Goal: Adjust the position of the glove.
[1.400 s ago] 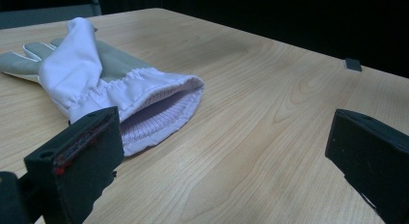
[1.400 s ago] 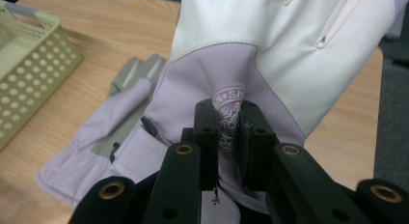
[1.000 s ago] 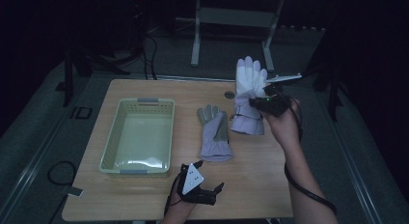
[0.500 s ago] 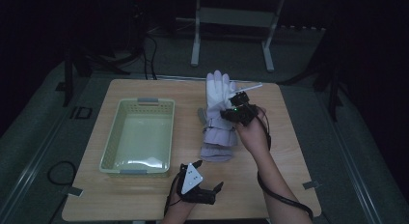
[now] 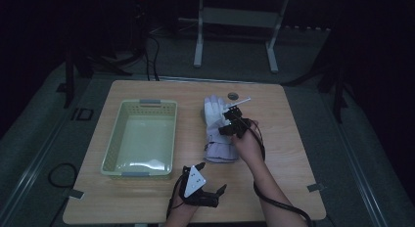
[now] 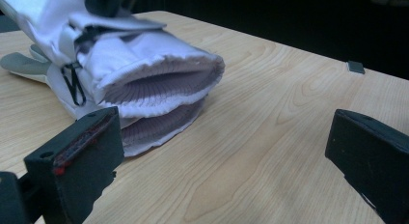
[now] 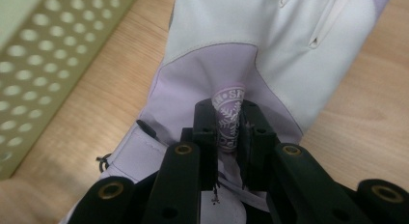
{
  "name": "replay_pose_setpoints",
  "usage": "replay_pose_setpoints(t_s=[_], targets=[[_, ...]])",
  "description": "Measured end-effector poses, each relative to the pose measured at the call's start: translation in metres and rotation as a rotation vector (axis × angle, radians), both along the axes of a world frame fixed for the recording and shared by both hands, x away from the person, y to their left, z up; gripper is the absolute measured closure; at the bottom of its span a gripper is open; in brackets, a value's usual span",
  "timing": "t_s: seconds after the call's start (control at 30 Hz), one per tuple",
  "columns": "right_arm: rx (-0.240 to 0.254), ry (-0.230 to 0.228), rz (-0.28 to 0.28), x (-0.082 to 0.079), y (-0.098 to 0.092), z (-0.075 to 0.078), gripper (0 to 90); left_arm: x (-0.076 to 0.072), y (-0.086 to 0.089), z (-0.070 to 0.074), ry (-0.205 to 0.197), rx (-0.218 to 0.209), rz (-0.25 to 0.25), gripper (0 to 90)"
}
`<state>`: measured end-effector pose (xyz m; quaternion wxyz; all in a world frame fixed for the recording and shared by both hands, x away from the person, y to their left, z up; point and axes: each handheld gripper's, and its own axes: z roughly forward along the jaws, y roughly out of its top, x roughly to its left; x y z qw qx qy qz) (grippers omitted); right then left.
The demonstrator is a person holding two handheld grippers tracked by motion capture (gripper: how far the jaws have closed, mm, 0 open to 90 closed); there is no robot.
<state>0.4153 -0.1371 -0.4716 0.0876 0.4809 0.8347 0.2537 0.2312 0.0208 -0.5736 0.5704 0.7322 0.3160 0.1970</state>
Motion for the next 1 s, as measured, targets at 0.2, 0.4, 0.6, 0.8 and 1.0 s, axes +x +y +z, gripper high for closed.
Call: replay_pose_setpoints(t_s=[0.2, 0.4, 0.6, 0.8, 1.0], targets=[[-0.025, 0.018, -0.016, 0.006, 0.002, -0.013, 79.2, 0.000, 0.000, 0.000, 0.002, -0.002, 0.000, 0.2], [-0.041, 0.020, -0.039, 0.009, -0.006, -0.013, 79.2, 0.000, 0.000, 0.000, 0.000, 0.000, -0.001, 0.2], [-0.063, 0.023, -0.068, 0.013, -0.023, -0.011, 78.6, 0.000, 0.000, 0.000, 0.002, 0.001, -0.006, 0.2], [-0.080, 0.023, -0.029, 0.018, -0.022, -0.019, 76.9, 0.000, -0.001, 0.000, 0.003, 0.004, -0.007, 0.2], [-0.128, 0.017, 0.093, 0.027, -0.023, -0.026, 76.3, 0.000, -0.001, 0.000, 0.003, 0.004, -0.006, 0.2]])
